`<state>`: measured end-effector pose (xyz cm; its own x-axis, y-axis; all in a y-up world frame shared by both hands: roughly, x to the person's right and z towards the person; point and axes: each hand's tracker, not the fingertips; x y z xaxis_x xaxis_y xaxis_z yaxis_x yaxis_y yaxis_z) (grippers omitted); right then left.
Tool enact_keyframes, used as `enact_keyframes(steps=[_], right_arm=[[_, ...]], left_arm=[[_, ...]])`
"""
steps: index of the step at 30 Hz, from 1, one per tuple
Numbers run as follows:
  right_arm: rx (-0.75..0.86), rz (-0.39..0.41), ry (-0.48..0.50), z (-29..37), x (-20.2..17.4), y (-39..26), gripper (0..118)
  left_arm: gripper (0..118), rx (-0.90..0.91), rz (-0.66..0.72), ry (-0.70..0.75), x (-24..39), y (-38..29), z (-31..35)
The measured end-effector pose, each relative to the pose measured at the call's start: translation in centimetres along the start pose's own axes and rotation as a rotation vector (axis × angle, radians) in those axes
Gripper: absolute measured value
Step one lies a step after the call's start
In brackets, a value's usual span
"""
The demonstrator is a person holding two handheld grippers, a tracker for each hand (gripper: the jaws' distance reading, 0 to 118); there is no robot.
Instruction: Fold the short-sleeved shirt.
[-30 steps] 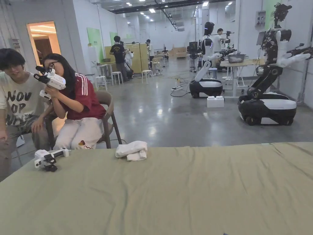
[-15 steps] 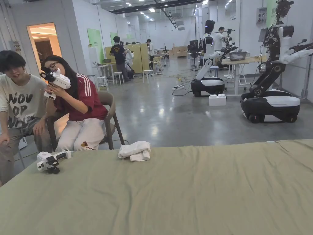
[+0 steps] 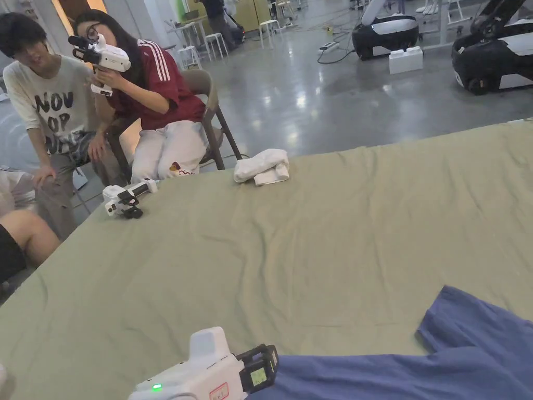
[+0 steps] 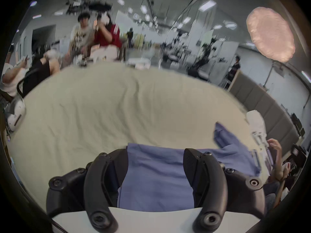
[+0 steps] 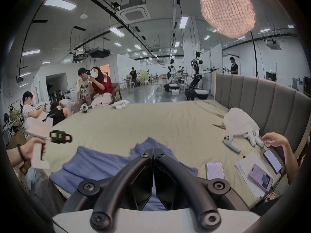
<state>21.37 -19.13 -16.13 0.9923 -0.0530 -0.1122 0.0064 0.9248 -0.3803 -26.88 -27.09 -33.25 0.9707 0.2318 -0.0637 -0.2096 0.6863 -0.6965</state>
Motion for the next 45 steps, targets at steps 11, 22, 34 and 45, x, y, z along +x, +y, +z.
enact_keyframes(steps=[11, 22, 34, 45], right_arm=[[-0.162, 0.003, -0.032, -3.6, 2.8, -2.1, 0], [-0.502, 0.037, 0.029, -26.0, 6.2, 1.7, 76], [-0.718, 0.115, 0.025, -32.0, 4.3, -1.8, 2], [-0.171, 0.055, 0.006, -15.7, 6.2, 11.7, 2]], left_arm=[[45, -0.181, -0.108, 0.125, -0.3, -0.4, -9.5], [5, -0.238, -0.164, 0.162, 0.8, -0.7, -10.9], [4, -0.243, -0.109, 0.124, -0.2, -0.4, -9.9], [0, 0.247, -0.121, -0.093, 0.1, 6.2, 12.8]])
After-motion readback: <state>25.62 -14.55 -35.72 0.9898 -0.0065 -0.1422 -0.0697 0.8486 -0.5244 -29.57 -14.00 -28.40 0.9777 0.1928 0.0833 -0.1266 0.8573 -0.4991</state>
